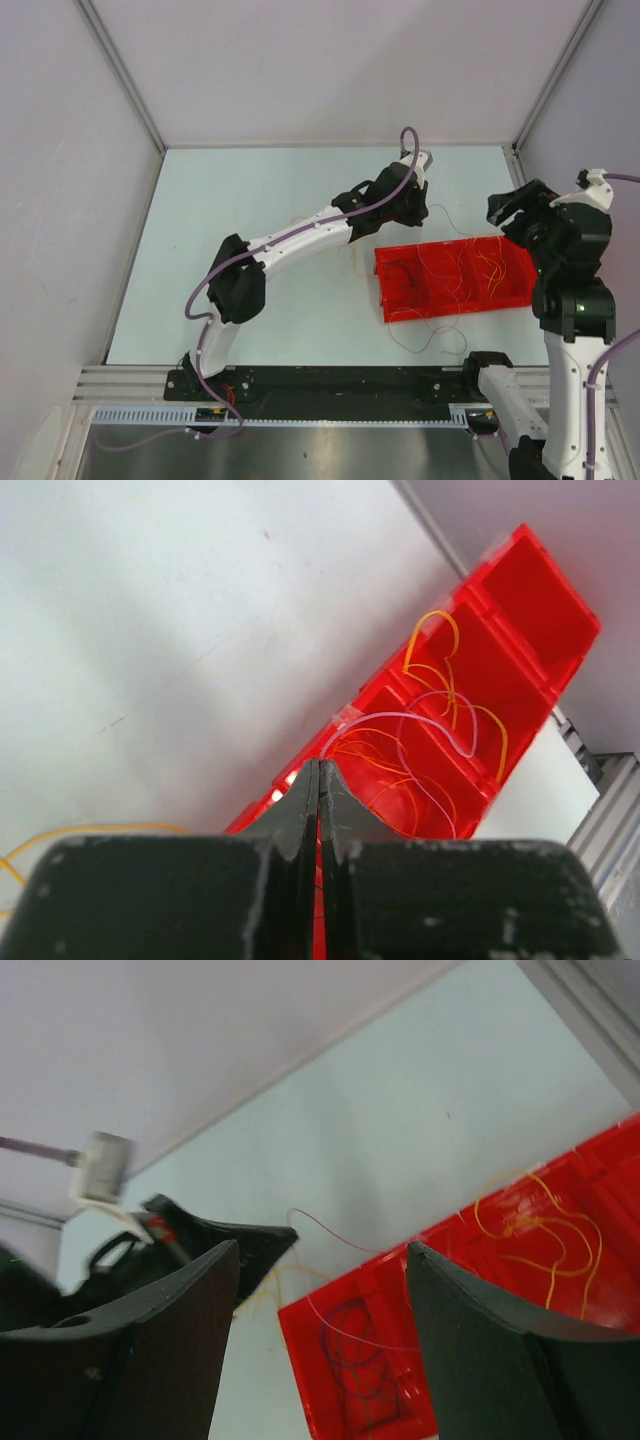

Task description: Untangle the cables

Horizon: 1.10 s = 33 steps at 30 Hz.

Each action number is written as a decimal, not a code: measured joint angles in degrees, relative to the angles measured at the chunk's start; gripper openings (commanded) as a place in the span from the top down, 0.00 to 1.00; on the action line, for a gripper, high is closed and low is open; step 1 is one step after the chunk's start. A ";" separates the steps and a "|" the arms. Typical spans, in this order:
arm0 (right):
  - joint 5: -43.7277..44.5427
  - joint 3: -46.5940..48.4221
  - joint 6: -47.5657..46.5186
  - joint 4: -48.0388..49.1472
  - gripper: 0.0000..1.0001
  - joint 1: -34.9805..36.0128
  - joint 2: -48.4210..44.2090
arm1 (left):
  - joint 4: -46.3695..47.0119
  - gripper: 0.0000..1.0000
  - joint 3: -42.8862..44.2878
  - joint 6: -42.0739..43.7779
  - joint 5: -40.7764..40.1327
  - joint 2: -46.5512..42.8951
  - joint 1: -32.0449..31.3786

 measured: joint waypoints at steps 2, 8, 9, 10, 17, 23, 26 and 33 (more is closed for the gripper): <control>-0.44 -2.25 0.02 -0.79 0.30 -0.02 1.73 | 0.09 1.00 -0.02 0.52 -0.48 -1.18 -0.52; -7.43 -9.53 -0.35 -2.86 0.14 -0.96 6.25 | -1.14 1.00 0.31 2.43 -0.22 -3.06 -1.16; -8.37 -10.01 -0.48 -3.34 0.14 -1.03 5.99 | -2.36 1.00 1.25 2.86 -0.11 -3.13 -1.16; -9.31 -10.43 -0.76 -3.74 0.14 -1.03 5.05 | -3.17 1.00 2.03 3.23 -0.04 -3.17 -1.16; -10.49 -11.50 0.55 -8.20 0.21 -0.55 -5.03 | -6.88 1.00 5.20 5.51 0.50 -7.45 -1.14; -11.50 -24.00 8.59 -14.91 0.22 1.86 -12.39 | -6.62 1.00 2.95 5.97 0.83 -12.35 -1.14; -12.50 -29.73 13.38 -18.36 0.22 1.97 -16.50 | -5.97 1.00 1.20 5.95 0.92 -12.68 -1.14; -17.07 -41.42 24.06 -18.45 0.23 2.14 -22.01 | -5.88 1.00 -3.06 5.90 2.38 -12.59 -1.14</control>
